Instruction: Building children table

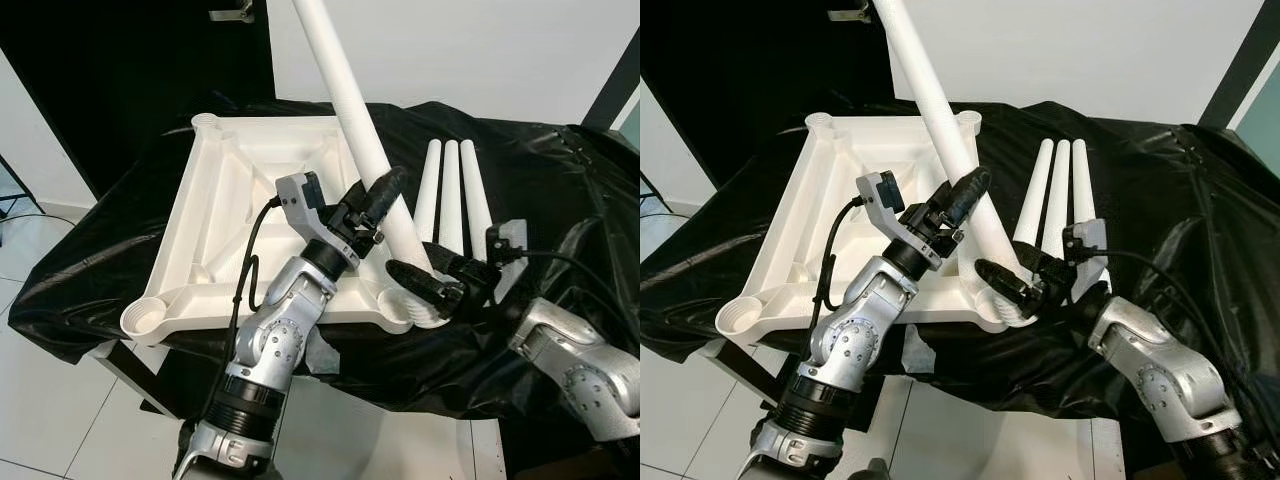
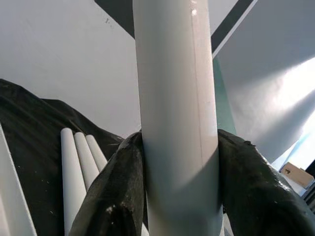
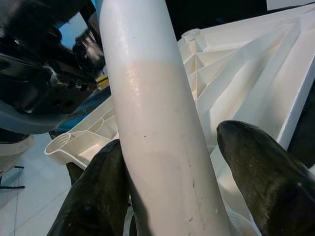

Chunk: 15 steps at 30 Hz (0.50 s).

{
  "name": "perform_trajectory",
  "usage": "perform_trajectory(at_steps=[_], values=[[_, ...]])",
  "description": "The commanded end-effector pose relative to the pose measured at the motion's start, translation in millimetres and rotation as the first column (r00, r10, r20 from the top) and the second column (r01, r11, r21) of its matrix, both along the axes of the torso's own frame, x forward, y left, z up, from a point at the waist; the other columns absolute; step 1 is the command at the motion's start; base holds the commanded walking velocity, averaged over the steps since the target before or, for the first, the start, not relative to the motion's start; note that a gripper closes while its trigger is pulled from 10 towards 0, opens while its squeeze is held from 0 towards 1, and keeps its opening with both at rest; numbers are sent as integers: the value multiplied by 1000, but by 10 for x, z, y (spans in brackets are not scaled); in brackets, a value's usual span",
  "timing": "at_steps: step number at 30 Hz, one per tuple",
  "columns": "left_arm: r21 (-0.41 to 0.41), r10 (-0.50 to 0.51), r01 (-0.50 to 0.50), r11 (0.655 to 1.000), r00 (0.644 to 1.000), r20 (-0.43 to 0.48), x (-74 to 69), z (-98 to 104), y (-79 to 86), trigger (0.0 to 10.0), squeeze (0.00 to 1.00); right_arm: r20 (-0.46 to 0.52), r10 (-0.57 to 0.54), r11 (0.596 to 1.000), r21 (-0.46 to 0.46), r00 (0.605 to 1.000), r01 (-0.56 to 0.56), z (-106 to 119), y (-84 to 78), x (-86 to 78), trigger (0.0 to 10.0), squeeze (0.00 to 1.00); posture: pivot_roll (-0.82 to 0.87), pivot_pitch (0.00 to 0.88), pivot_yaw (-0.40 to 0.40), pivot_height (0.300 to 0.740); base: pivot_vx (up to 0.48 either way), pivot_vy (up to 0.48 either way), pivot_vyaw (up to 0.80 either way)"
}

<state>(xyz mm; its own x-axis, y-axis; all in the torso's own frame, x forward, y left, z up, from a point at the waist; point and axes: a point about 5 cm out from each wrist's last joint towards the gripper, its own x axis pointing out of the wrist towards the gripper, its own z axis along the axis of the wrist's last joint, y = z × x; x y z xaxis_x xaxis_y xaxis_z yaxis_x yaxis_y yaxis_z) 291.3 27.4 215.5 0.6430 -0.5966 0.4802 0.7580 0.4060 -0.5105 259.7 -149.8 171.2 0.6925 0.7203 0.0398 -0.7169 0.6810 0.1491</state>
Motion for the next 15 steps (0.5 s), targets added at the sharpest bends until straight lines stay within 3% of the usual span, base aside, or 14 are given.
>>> perform_trajectory(at_steps=[1,9,10,11,12,15], values=[[-23,-213,223,975,953,217,-171,197,-128,0,0,-39,8,1000,-26,999,-9,-88,50,37,0,0,177,0,-17,740,0,0,0],[-7,-214,220,975,954,212,-187,177,-135,0,0,-33,-17,1000,-24,999,16,-95,57,61,0,0,179,0,-17,740,0,0,0],[-3,-203,208,978,956,212,-184,169,-128,4627,102,-32,-25,999,-25,999,24,-104,53,55,0,0,179,0,-15,740,0,0,0],[-3,-203,208,978,956,212,-184,169,-128,4627,102,-32,-25,999,-25,999,24,-104,53,55,0,0,179,0,-15,740,0,0,0],[-2,-198,203,979,956,214,-184,164,-124,10000,1000,-29,-39,999,-32,999,38,-122,48,42,0,0,177,0,-14,740,0,0,0],[2,-196,200,980,956,220,-187,162,-123,10000,1000,-26,-70,997,-43,997,68,-157,33,31,0,0,173,0,-11,740,0,0,0]])
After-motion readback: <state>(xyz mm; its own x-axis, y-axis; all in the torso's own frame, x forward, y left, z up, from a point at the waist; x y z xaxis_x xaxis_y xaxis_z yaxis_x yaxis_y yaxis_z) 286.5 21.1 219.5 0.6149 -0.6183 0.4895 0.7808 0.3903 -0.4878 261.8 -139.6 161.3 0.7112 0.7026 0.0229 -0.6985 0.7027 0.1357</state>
